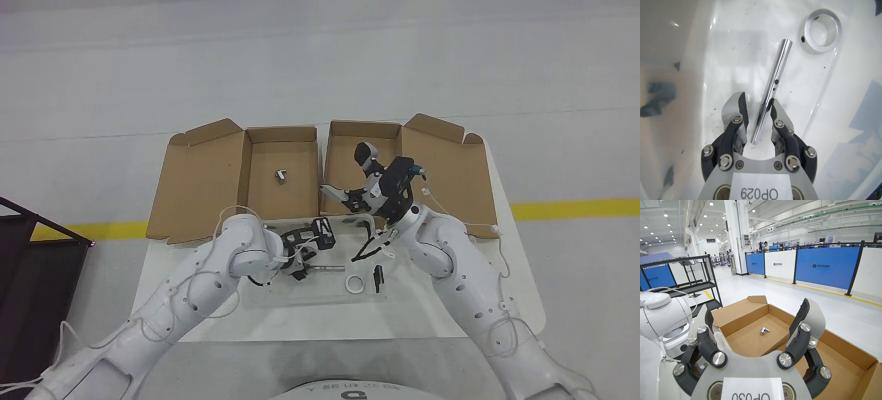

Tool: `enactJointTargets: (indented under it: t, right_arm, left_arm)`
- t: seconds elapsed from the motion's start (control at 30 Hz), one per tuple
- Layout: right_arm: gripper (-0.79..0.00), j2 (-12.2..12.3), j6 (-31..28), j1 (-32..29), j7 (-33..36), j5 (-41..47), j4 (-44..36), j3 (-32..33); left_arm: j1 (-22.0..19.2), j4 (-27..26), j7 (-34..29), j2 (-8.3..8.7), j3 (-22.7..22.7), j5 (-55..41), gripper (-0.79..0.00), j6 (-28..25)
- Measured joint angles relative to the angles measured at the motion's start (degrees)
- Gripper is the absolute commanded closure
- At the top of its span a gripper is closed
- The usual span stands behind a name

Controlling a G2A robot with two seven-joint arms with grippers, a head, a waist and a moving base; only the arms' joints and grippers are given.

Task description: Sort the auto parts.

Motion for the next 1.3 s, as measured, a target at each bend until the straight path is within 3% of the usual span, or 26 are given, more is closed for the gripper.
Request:
enactJointTargets:
  t: [0.37,0.43,0.57,0.7,1.03,1.3]
  right_arm:
    - [-0.785,0.0,0.0,0.0,0.0,0.0,0.0,0.0]
    - [-0.785,0.0,0.0,0.0,0.0,0.0,0.0,0.0]
    - [-0.785,0.0,0.0,0.0,0.0,0.0,0.0,0.0]
    - [-0.785,0.0,0.0,0.0,0.0,0.0,0.0,0.0]
    - [-0.785,0.0,0.0,0.0,0.0,0.0,0.0,0.0]
    - [-0.785,0.0,0.0,0.0,0.0,0.0,0.0,0.0]
  left_arm:
    - [-0.5,1.0,0.7,0.40,-1.4,-1.0,0.000,-0.7]
    - [-0.4,0.9,0.7,0.43,-1.4,-1.0,-0.034,-0.7]
    - [-0.4,0.2,0.5,0.44,-1.1,-0.5,-0.203,-0.5]
    - [-0.2,-0.5,0.2,0.50,-1.0,-0.1,-0.274,-0.3]
    - [-0.6,0.7,-0.7,0.25,0.2,0.1,-0.169,-0.2]
    - [-1.8,2.7,-0.8,-0.57,2.3,2.3,-0.142,1.7]
